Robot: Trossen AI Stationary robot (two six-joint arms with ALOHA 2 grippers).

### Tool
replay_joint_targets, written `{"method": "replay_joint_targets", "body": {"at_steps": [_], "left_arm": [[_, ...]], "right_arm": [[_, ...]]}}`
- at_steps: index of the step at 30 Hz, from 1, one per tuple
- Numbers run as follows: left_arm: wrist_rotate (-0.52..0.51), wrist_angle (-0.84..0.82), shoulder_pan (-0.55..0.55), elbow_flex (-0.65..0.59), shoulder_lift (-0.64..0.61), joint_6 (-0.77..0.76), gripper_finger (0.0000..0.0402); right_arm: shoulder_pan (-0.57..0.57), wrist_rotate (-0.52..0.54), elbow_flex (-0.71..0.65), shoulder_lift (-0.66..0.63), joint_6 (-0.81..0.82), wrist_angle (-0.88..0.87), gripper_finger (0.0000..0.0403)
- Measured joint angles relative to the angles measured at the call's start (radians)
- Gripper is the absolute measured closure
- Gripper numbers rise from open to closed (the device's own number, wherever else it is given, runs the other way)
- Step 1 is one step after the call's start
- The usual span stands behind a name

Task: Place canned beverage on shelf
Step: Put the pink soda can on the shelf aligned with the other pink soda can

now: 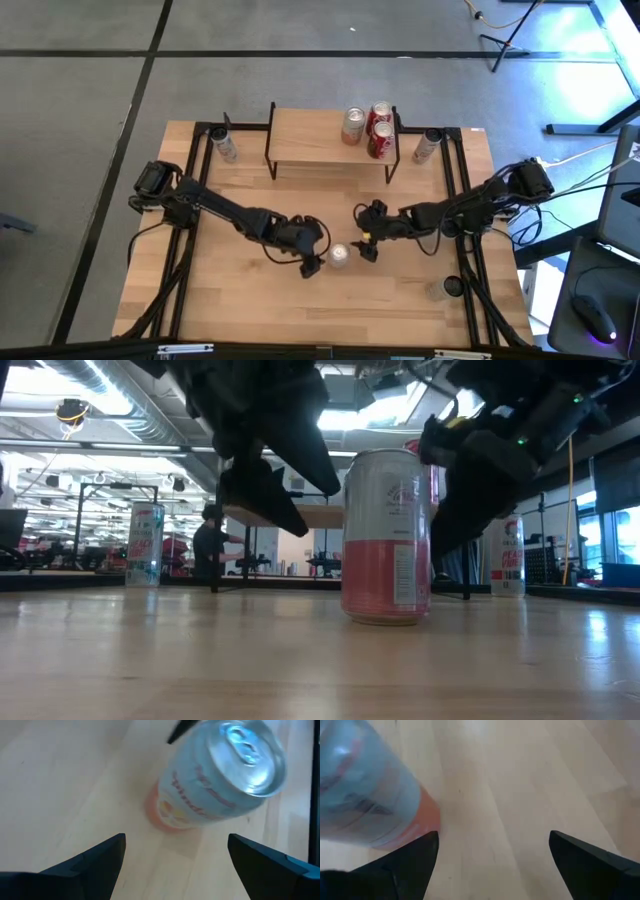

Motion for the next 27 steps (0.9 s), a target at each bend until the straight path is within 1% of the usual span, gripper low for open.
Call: {"method": "replay_joint_targets", "body": {"at_steps": [2, 5, 7, 8, 10, 12, 14, 16, 18, 23, 26, 27], "left_arm": [[0.005, 0.0, -0.007, 0.0, -0.004, 0.028, 0.0054], [0.006, -0.049, -0.009, 0.0, -0.027, 0.058, 0.0054], [-0.063, -0.092, -0.003, 0.0, -0.039, 0.044, 0.0054], [-0.109, -0.107, 0.004, 0.0, -0.039, 0.02, 0.0054], [-0.195, -0.112, 0.02, 0.0, -0.037, -0.037, 0.0054], [-0.247, -0.052, 0.035, 0.0, -0.025, -0.058, 0.0054], [-0.23, 0.004, 0.047, 0.001, -0.014, -0.032, 0.0054], [-0.175, 0.061, 0.052, 0.0, -0.006, -0.001, 0.0054], [-0.147, 0.067, 0.051, 0.0, -0.006, 0.014, 0.0054], [-0.137, 0.041, 0.031, 0.0, -0.008, 0.011, 0.0054], [-0.093, 0.043, 0.008, 0.0, -0.009, 0.002, 0.0054], [-0.076, 0.045, 0.001, 0.0, -0.009, 0.002, 0.0054]], "right_arm": [[-0.021, -0.052, 0.0, -0.004, 0.0, -0.021, 0.0036], [-0.024, -0.178, 0.0, -0.026, 0.0, -0.02, 0.0036], [0.005, -0.255, 0.0, -0.037, -0.005, 0.011, 0.0036], [0.027, -0.271, 0.0, -0.037, -0.01, 0.028, 0.0036], [0.07, -0.254, 0.0, -0.036, -0.015, 0.077, 0.0036], [0.103, -0.183, 0.001, -0.025, -0.015, 0.143, 0.0036], [0.121, -0.107, 0.001, -0.013, -0.018, 0.163, 0.0036], [0.12, -0.045, 0.001, -0.003, -0.007, 0.167, 0.0036], [0.118, -0.03, 0.0, 0.006, 0.003, 0.159, 0.0036], [0.087, -0.037, 0.001, 0.002, -0.02, 0.103, 0.0035], [0.069, -0.032, 0.0, -0.007, -0.043, 0.062, 0.0036], [0.06, -0.014, 0.0, -0.008, -0.047, 0.058, 0.0036]]}}
